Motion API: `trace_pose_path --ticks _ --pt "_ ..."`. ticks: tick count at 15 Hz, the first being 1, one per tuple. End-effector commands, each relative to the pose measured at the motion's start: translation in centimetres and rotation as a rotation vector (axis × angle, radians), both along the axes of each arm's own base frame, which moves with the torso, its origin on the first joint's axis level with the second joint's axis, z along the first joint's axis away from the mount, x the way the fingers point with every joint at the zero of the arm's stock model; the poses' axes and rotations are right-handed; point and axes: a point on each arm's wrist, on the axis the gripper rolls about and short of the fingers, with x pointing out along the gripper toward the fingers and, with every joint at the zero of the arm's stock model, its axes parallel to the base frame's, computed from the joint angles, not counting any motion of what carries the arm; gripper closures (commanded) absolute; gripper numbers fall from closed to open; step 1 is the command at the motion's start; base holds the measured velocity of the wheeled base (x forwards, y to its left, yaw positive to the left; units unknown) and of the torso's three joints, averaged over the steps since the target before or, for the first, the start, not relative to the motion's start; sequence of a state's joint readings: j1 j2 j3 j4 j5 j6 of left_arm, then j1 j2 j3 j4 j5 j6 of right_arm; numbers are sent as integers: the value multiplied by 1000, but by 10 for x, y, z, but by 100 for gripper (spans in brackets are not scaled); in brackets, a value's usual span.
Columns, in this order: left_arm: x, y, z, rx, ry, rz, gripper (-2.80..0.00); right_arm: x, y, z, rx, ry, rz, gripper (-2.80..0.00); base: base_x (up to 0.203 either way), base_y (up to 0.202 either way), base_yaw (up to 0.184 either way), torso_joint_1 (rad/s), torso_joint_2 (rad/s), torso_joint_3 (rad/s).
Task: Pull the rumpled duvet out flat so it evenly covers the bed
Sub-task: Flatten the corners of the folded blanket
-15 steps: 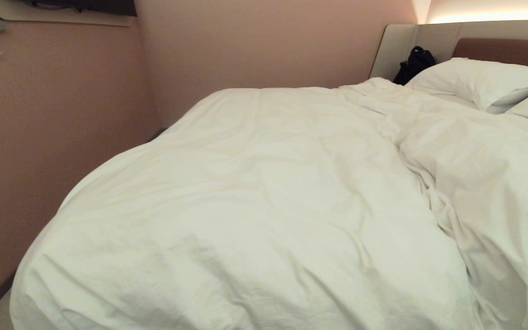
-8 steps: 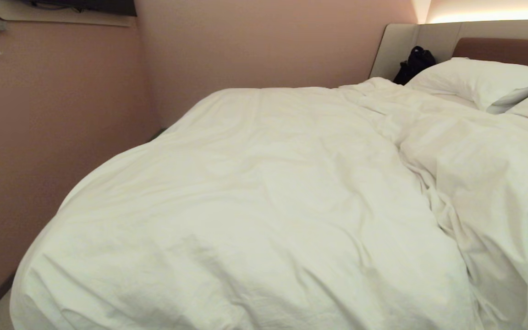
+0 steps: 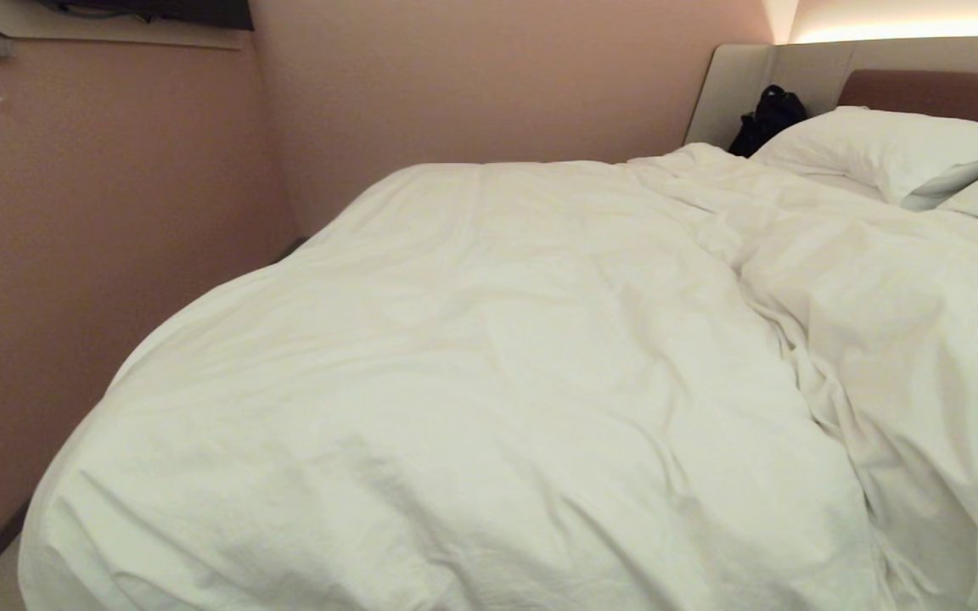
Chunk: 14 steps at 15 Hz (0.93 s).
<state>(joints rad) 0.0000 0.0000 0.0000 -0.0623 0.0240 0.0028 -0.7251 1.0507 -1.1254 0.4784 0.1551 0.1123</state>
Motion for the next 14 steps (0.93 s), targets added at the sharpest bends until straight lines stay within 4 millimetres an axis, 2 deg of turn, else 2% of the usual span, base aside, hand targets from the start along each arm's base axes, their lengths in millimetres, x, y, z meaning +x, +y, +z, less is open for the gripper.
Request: trace_pose_path --ticks 1,3,5,8,10,14 --pt "0 0 0 0 -1 1 0 25 -35 -5 70 46 -60 0 0 0 0 0 0 0" --pt "0 0 0 0 -1 1 0 34 -70 -3 101 38 -126 0 0 0 0 0 0 0" --pt "0 0 0 0 -1 1 0 36 -107 -10 139 46 -164 0 0 0 0 0 0 0" --pt "0 0 0 0 -1 1 0 30 -143 -28 142 110 -133 0 0 0 0 0 0 0" --pt "0 0 0 0 -1 1 0 28 -158 -37 136 149 -122 0 0 0 0 0 0 0" --pt "0 0 0 0 -1 1 0 27 -204 -72 148 268 -103 0 0 0 0 0 0 0"
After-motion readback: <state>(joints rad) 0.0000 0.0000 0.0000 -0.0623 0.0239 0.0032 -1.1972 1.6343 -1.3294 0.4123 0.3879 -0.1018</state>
